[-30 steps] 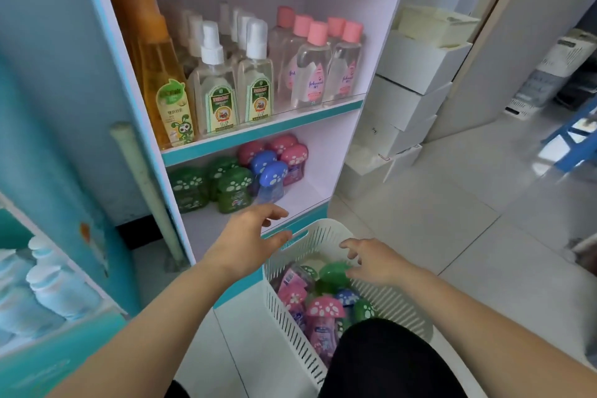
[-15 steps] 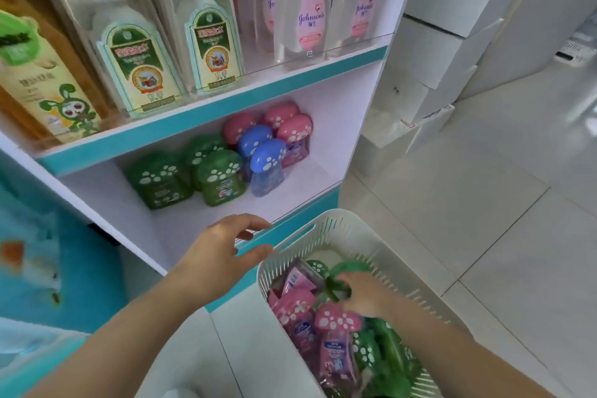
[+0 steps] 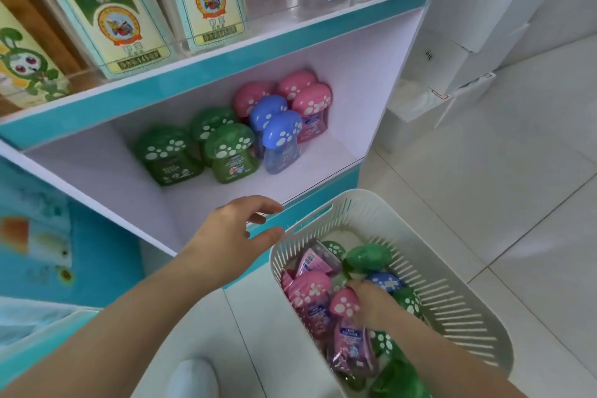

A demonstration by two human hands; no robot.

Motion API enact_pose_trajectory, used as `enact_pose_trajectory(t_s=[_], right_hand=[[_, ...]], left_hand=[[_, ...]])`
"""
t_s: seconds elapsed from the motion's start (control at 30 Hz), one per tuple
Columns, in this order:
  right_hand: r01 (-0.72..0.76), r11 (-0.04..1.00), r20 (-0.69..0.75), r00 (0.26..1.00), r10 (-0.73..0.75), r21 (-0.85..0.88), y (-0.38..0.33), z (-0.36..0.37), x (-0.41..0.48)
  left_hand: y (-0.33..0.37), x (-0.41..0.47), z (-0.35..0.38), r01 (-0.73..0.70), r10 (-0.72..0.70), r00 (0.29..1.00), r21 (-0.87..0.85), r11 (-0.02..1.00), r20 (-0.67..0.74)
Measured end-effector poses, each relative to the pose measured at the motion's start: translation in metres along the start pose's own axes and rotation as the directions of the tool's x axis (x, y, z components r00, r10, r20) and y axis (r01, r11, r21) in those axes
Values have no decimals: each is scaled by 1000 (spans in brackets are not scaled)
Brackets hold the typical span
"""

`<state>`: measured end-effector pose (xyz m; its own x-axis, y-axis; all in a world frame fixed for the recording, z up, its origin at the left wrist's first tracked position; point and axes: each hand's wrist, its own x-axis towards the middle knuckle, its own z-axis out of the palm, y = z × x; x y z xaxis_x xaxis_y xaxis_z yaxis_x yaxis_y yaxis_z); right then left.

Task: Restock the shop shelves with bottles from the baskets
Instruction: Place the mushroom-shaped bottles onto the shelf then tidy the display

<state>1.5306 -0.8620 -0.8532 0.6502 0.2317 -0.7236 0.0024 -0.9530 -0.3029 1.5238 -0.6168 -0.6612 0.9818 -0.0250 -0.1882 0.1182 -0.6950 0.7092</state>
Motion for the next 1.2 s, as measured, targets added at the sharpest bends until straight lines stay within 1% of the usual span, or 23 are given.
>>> enact_pose_trajectory(t_s=[0.07,0.23,0.4,0.5,0.6,0.7,0.8,0.87,0.97,1.03,1.1,1.2], right_hand=[[14,1000,-16,1000,-14,-3,1,-2,-2],[41,996,-101,994,-49,-81,-8,-15,-14],[98,995,-242,966,-90,22,-21,-52,-37],[189,982,-319,932,-173,20,-32,-77,-50],[257,966,-371,895,-247,-25,-45,-99,-61],[336,939,-435,837,-332,-71,-62,-118,-71],[395,910,-474,782,-405,-125,-79,-133,-81],[441,887,-494,747,-446,-135,-90,-141,-89],[488,861,-531,695,-485,-147,-103,-150,-105],[493,853,-543,675,-500,-173,-109,-155,-118],[486,853,-559,662,-500,-188,-113,-160,-130],[452,865,-589,646,-486,-218,-117,-165,-147]], left_hand=[[2,-2,-2,-9,9,1000,14,1000,5],[9,-6,-4,-33,33,999,-2,999,-5],[11,-7,3,-67,66,998,53,996,19],[7,-9,11,-67,64,997,80,995,37],[5,-10,21,-43,35,995,90,995,95],[6,-10,28,-39,25,989,94,995,144],[13,-5,30,-63,53,993,92,994,102],[22,-1,31,-87,86,996,73,993,20],[35,0,31,-111,111,988,2,994,-104],[41,-3,27,-115,114,987,-9,993,-116],[48,-6,19,-123,123,988,15,992,-97],[59,-13,9,-151,153,984,27,988,-92]])
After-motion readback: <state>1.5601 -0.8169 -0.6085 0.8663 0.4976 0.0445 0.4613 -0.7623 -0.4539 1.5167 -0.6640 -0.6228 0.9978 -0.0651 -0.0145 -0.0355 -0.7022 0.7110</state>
